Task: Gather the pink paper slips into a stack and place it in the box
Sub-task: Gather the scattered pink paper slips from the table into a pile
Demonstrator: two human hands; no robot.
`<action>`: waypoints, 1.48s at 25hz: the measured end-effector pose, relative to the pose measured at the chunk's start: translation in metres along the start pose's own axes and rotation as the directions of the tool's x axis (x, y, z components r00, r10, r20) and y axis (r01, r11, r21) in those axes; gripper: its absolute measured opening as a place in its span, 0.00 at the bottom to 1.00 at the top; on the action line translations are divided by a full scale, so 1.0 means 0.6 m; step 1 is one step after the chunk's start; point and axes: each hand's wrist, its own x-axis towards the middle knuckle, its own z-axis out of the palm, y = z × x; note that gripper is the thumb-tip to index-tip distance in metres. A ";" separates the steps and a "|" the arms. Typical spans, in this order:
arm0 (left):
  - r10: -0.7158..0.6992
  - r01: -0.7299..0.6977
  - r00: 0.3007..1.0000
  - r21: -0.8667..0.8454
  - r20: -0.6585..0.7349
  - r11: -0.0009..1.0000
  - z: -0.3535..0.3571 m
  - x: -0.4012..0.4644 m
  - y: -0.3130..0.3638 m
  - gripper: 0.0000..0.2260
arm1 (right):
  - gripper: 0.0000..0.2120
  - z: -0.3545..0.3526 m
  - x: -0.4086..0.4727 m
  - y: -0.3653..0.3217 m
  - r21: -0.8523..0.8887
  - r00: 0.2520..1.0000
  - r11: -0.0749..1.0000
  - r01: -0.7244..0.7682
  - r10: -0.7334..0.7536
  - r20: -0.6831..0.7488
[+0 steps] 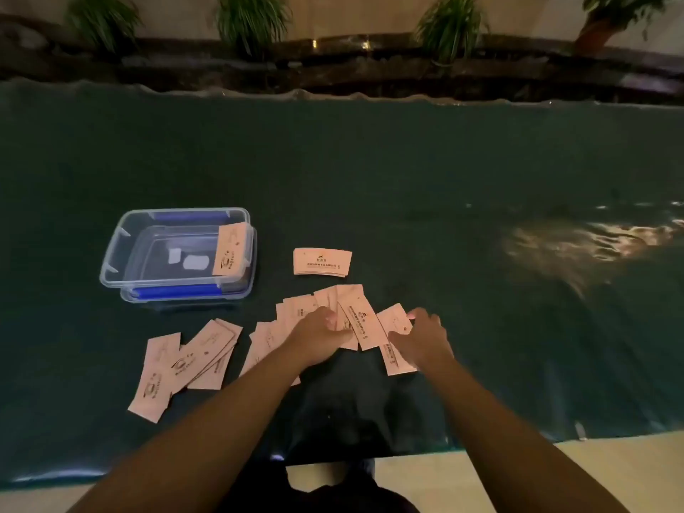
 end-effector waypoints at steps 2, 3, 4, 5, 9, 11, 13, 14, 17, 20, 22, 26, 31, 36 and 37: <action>-0.003 0.004 0.999 -0.029 0.046 1.000 0.006 0.010 0.004 0.28 | 0.35 0.009 0.002 -0.004 -0.025 0.998 0.998 -0.064 0.063 -0.018; -0.007 0.009 0.998 -0.040 0.065 0.999 0.011 0.010 0.006 0.28 | 0.37 0.016 0.001 0.000 -0.037 0.997 0.996 -0.078 0.078 -0.019; -0.005 0.009 0.997 -0.047 0.071 0.999 0.017 0.013 0.007 0.29 | 0.38 0.022 0.000 0.001 -0.054 0.997 0.995 -0.081 0.080 -0.019; -0.004 0.008 0.997 -0.052 0.073 0.999 0.022 0.017 0.012 0.29 | 0.38 0.027 0.003 0.002 -0.066 0.996 0.994 -0.087 0.085 -0.024; 0.007 -0.002 0.999 -0.094 0.052 0.996 0.029 0.028 0.027 0.29 | 0.38 0.040 0.013 0.005 -0.068 0.994 0.993 -0.100 0.097 -0.042; 0.013 -0.010 0.999 -0.086 0.036 0.996 0.031 0.033 0.036 0.28 | 0.38 0.044 0.020 0.005 -0.030 0.996 0.996 -0.087 0.085 -0.034; 0.014 -0.010 0.999 -0.093 0.039 0.996 0.034 0.034 0.046 0.28 | 0.37 0.046 0.026 0.005 0.002 0.998 0.998 -0.063 0.063 -0.017; 0.005 -0.001 0.999 -0.088 0.040 0.996 0.037 0.034 0.050 0.28 | 0.36 0.047 0.029 0.005 0.011 0.998 0.998 -0.061 0.061 -0.006; -0.037 0.039 0.999 -0.102 0.019 0.994 0.048 0.039 0.060 0.28 | 0.35 0.046 0.034 0.006 0.076 0.997 0.994 -0.081 0.081 0.006; -0.086 0.082 0.996 -0.107 -0.034 0.991 0.059 0.047 0.071 0.30 | 0.33 0.042 0.038 0.011 0.141 0.995 0.985 -0.101 0.103 -0.001; -0.155 0.144 0.985 -0.145 -0.069 0.979 0.061 0.054 0.079 0.28 | 0.32 0.042 0.040 0.016 0.159 0.995 0.983 -0.095 0.096 -0.004; -0.174 0.168 0.982 -0.087 -0.071 0.982 0.072 0.068 0.087 0.15 | 0.31 0.042 0.041 0.025 0.154 0.997 0.986 -0.071 0.074 -0.013; -0.193 0.181 0.978 -0.143 -0.073 0.973 0.073 0.062 0.085 0.13 | 0.29 0.038 0.040 0.031 0.189 0.999 0.981 -0.054 0.054 0.002; -0.169 0.170 0.985 -0.050 0.021 0.984 0.093 0.045 0.077 0.10 | 0.23 0.037 0.039 0.035 0.299 0.999 0.953 -0.051 0.048 0.018; -0.156 0.156 0.988 -0.020 0.024 0.988 0.100 0.041 0.079 0.10 | 0.21 0.036 0.037 0.034 0.317 0.998 0.947 -0.057 0.055 0.015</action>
